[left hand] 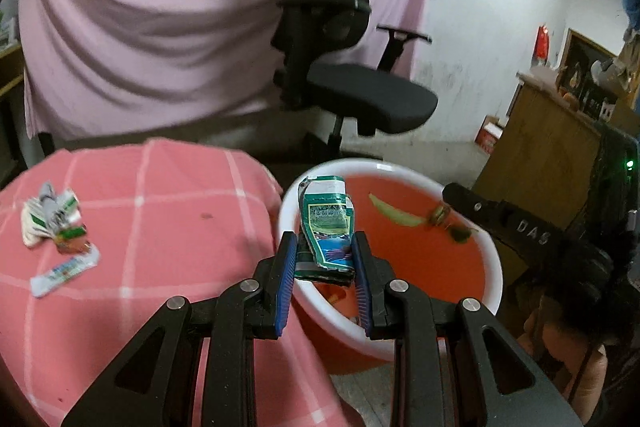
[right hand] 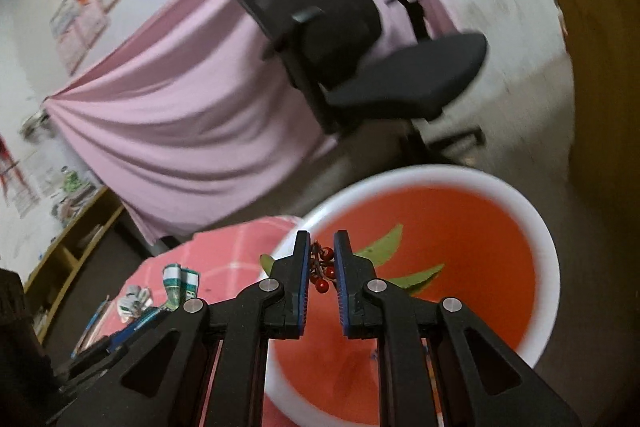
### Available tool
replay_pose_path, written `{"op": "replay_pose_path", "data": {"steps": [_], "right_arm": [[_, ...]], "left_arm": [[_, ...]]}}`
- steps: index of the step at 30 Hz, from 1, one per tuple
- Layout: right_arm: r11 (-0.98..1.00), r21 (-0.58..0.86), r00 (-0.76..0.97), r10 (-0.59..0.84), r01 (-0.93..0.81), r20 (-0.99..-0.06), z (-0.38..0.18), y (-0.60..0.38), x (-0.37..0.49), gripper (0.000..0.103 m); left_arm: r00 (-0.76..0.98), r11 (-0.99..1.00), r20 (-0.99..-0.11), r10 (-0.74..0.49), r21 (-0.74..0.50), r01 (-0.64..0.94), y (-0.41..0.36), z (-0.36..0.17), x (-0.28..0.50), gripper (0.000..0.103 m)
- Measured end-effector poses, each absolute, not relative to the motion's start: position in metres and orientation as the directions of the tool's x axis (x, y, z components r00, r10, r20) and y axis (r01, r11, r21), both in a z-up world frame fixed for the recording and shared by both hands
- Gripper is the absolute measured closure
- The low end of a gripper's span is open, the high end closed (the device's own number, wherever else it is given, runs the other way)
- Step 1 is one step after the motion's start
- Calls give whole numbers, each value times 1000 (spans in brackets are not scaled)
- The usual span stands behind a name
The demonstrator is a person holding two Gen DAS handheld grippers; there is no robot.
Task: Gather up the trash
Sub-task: 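Carry both items over the orange bucket and open both tools, then return both tools to the table above the remaining trash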
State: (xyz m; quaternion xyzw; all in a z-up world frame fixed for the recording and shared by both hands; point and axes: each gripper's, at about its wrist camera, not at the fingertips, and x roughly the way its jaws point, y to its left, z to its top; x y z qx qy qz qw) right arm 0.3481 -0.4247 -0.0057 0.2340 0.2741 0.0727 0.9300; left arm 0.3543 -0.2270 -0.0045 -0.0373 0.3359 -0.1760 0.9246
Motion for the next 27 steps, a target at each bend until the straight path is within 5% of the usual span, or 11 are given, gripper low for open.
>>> {"op": "replay_pose_path", "data": {"steps": [3, 16, 20, 27], "right_arm": [[865, 501, 840, 261, 15, -476, -8, -434, 345, 63], [881, 473, 851, 262, -18, -454, -1, -422, 345, 52], [888, 456, 878, 264, -59, -400, 11, -407, 340, 26], [898, 416, 921, 277, -146, -275, 40, -366, 330, 17]], "left_arm": [[676, 936, -652, -344, -184, 299, -233, -12, 363, 74], [707, 951, -635, -311, -208, 230, -197, -2, 353, 69], [765, 961, -585, -269, -212, 175, -167, 15, 343, 62], [869, 972, -464, -169, -224, 69, -103, 49, 317, 47]]}}
